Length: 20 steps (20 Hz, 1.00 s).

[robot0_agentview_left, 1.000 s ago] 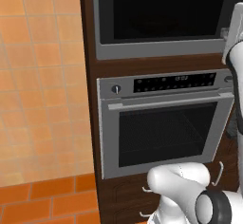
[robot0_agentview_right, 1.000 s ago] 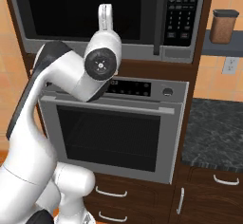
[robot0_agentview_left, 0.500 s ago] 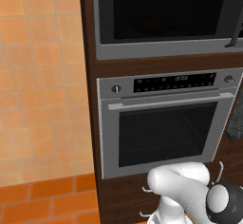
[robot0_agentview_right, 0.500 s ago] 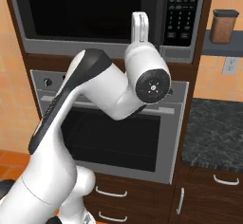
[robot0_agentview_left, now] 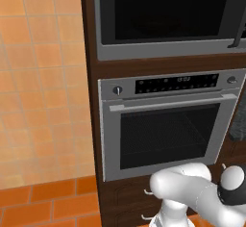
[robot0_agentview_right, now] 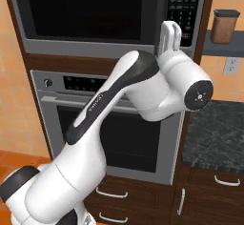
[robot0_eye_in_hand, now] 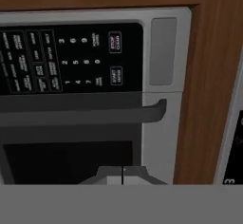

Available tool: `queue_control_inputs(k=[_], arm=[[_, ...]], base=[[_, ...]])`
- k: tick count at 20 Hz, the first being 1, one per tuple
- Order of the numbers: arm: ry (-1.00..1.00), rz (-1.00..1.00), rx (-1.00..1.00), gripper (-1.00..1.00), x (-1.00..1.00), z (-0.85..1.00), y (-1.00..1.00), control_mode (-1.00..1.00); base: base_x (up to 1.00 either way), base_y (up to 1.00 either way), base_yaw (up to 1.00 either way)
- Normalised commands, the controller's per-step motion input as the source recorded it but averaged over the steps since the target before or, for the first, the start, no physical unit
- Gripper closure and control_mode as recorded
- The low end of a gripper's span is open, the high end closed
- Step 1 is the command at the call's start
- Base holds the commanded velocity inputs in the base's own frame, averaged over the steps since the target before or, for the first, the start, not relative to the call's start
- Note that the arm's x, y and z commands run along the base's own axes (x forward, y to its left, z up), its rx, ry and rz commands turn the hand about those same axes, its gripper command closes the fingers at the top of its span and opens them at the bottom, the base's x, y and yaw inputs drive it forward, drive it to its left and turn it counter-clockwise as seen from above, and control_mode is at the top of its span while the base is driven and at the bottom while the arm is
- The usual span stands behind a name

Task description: Open the microwave, place the bowl with waffle inside the microwave, then close the microwave door and turn it on.

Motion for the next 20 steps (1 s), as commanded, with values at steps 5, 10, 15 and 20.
queue_control_inputs(k=[5, 10, 15, 20], arm=[[-0.07, 0.04, 0.0, 1.0, 0.66, -0.07, -0.27, -1.0], [0.0, 0.01, 0.01, 1.0, 0.26, 0.33, -0.11, -1.0], [0.09, 0.0, 0.0, 1.0, 0.41, 0.05, 0.0, -1.0], [0.01, 0.0, 0.0, 1.0, 0.31, -0.1, -0.17, -1.0]], base=[[0.0, 0.0, 0.0], [0.0, 0.0, 0.0], [0.0, 0.0, 0.0], [0.0, 0.0, 0.0]])
